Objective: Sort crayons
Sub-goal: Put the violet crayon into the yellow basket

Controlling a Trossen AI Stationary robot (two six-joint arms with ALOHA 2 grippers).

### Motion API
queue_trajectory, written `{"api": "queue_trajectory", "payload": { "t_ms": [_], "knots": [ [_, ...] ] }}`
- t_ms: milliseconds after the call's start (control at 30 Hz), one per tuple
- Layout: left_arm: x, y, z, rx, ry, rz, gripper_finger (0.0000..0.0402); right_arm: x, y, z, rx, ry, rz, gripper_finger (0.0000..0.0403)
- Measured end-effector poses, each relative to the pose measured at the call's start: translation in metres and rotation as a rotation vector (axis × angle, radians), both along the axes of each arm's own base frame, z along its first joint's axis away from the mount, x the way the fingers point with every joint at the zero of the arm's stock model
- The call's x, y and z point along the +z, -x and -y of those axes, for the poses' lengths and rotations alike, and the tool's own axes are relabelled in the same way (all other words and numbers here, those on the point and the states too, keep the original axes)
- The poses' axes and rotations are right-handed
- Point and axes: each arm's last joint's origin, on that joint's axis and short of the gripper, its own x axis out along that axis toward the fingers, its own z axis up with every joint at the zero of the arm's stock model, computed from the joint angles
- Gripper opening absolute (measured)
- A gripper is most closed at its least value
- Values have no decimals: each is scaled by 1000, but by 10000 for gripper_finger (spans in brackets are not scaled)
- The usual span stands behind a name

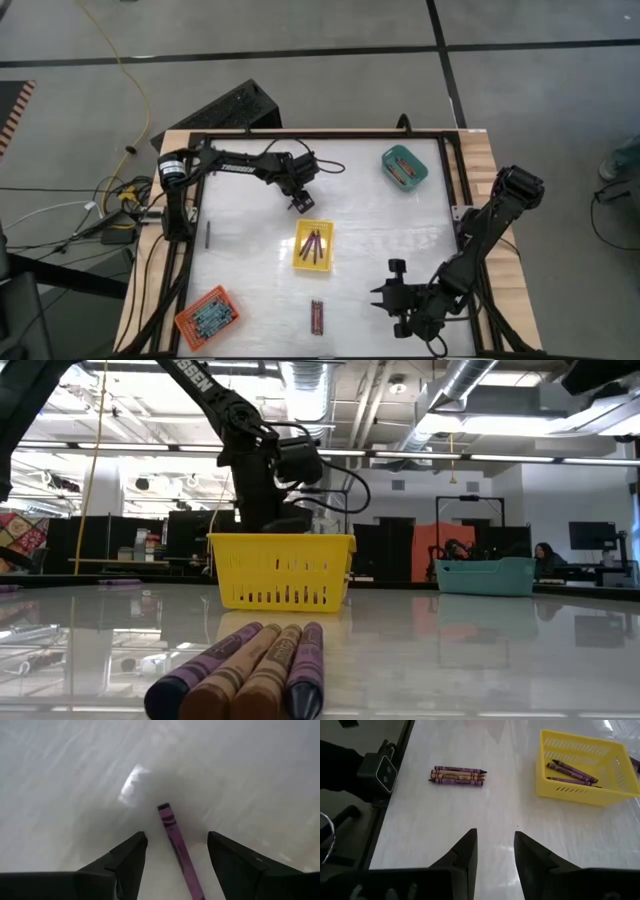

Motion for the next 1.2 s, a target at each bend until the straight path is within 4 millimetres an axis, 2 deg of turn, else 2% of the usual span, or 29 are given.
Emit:
{"api": "queue_trajectory", "payload": {
  "t_ms": [100,200,567,867,1000,1200],
  "knots": [
    [-11,1,4,1,-14,-75,204,1,-1,-1,-1,-9,9,122],
    [-12,2,5,4,-40,-103,183,1,-1,-1,-2,-14,13,122],
    [-10,6,-6,-41,-33,-117,14,2,-1,-1,-13,-34,17,122],
    [-4,10,-12,-62,3,-96,4,2,-2,-2,-18,-50,23,122],
    [13,15,-9,-87,-4,-70,2,2,-2,-2,-18,-50,24,122],
    [57,27,4,-148,-44,-8,1,2,-2,-2,-18,-52,25,122]
  ]
}}
